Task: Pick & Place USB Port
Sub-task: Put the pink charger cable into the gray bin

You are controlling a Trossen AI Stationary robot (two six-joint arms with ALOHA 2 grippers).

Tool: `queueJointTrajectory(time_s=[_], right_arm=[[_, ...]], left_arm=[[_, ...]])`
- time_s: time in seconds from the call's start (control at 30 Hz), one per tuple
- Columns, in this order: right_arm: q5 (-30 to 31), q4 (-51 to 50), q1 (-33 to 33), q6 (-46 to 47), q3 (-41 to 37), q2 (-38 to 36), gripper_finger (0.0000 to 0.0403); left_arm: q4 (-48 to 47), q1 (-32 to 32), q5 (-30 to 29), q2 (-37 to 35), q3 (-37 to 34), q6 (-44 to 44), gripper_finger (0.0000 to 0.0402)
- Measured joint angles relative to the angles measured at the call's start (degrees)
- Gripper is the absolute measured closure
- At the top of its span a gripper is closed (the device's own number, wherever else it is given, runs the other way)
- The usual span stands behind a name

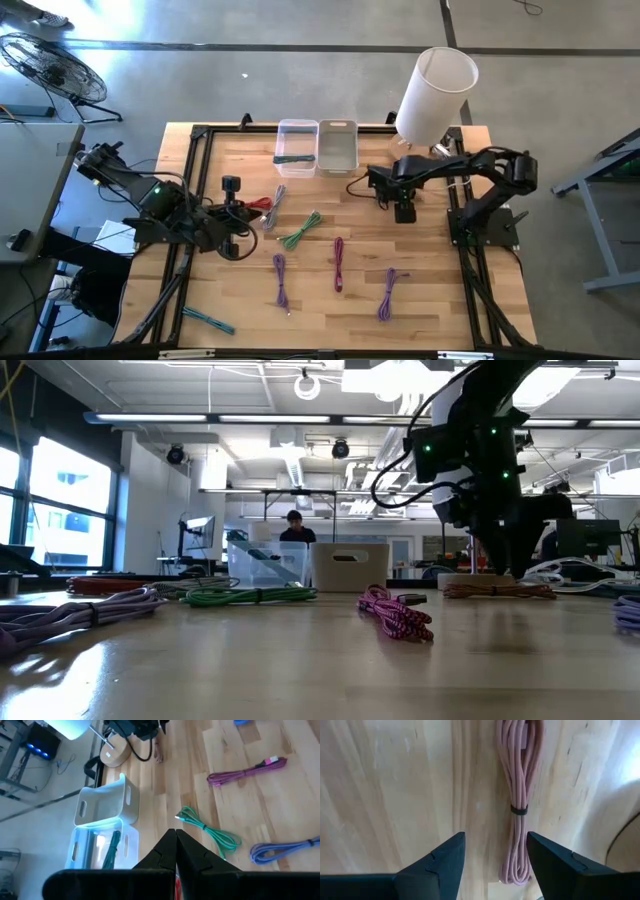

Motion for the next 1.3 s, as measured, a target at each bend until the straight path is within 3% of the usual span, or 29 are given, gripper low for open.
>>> queueJointTrajectory(time_s=[0.6,1.1,1.2,1.3], right_arm=[[-5.2,1.0,-8.3,-8.9,-0.3,0.0,0.0199],[-7.0,12.7,-8.3,-9.4,-11.3,-0.5,0.0201],[-7.2,13.5,-8.3,-6.8,-12.1,-0.7,0.0223],[-7.1,12.7,-8.3,-3.6,-11.8,-0.5,0.0280]], left_arm=[[-2.7,0.0,-3.2,0.0,0.0,0.0,0.0357],[-4.3,0.0,-3.3,0.0,0.0,0.0,0.0355],[-4.5,0.0,-3.3,0.0,0.0,0.7,0.0355],[-4.6,0.0,-3.4,0.3,0.0,1.3,0.0355]])
